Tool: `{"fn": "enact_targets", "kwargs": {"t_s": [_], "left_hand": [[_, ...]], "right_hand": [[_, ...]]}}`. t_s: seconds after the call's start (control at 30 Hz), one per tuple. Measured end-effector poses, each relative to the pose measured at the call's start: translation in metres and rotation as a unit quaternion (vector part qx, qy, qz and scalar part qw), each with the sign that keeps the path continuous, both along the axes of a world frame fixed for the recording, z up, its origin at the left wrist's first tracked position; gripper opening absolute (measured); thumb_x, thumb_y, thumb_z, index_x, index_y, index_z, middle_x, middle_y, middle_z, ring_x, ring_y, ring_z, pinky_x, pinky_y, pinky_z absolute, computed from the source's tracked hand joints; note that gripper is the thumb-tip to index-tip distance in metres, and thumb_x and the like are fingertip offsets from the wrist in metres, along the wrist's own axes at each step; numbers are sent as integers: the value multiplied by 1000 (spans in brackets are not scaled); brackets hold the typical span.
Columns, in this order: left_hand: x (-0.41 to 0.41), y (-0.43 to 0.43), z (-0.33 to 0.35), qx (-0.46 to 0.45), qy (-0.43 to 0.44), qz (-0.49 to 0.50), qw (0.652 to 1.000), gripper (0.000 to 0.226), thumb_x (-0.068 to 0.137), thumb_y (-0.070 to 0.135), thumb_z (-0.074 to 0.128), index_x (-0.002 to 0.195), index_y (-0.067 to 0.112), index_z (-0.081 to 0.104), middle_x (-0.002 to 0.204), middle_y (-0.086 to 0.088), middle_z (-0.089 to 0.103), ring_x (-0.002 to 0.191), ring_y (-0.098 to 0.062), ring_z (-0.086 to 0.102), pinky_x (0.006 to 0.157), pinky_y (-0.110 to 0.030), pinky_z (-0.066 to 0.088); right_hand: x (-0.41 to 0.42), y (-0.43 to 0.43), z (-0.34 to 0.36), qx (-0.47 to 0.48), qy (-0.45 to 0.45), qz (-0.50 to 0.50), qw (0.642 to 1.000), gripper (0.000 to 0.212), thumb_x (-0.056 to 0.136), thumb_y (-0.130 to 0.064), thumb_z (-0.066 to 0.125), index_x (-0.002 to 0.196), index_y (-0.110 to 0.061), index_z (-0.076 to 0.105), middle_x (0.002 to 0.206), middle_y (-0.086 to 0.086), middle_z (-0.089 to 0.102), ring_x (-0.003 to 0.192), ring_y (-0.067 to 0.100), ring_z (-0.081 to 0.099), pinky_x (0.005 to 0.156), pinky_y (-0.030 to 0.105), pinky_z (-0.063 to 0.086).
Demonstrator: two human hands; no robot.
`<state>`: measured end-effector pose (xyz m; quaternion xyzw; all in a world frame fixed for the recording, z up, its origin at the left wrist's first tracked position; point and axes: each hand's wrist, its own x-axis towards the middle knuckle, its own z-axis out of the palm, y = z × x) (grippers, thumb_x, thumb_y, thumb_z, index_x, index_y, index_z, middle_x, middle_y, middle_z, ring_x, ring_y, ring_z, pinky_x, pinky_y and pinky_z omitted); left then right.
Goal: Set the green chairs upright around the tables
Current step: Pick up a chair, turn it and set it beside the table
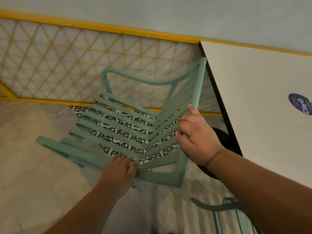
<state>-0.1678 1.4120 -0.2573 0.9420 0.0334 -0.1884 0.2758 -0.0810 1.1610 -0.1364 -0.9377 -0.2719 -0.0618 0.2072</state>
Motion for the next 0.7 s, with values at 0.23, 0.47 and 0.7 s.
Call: {"fn": "enact_targets", "kwargs": {"t_s": [0.23, 0.47, 0.7], "left_hand": [[9, -17, -16, 13, -1, 65, 998, 46, 78, 48, 24, 56, 21, 54, 75, 5, 58, 96, -18, 51, 114, -64, 16], [8, -17, -32, 11, -67, 90, 994, 61, 68, 55, 15, 60, 20, 64, 78, 7, 60, 97, -14, 47, 116, -62, 7], [7, -12, -33, -13, -76, 103, 992, 57, 66, 55, 17, 58, 22, 63, 80, 9, 61, 101, -15, 48, 117, -61, 3]], "right_hand": [[6, -3, -11, 43, -29, 4, 999, 22, 83, -20, 41, 68, -13, 55, 74, -1, 51, 79, 17, 47, 122, 54, 25], [5, -2, -13, 33, -17, -11, 999, 18, 79, -22, 42, 70, -17, 57, 77, -7, 46, 97, 41, 59, 119, 58, 28], [2, 2, -12, 14, -19, -18, 1000, 22, 81, -26, 44, 70, -16, 60, 78, -8, 48, 102, 42, 58, 112, 57, 35]]}}
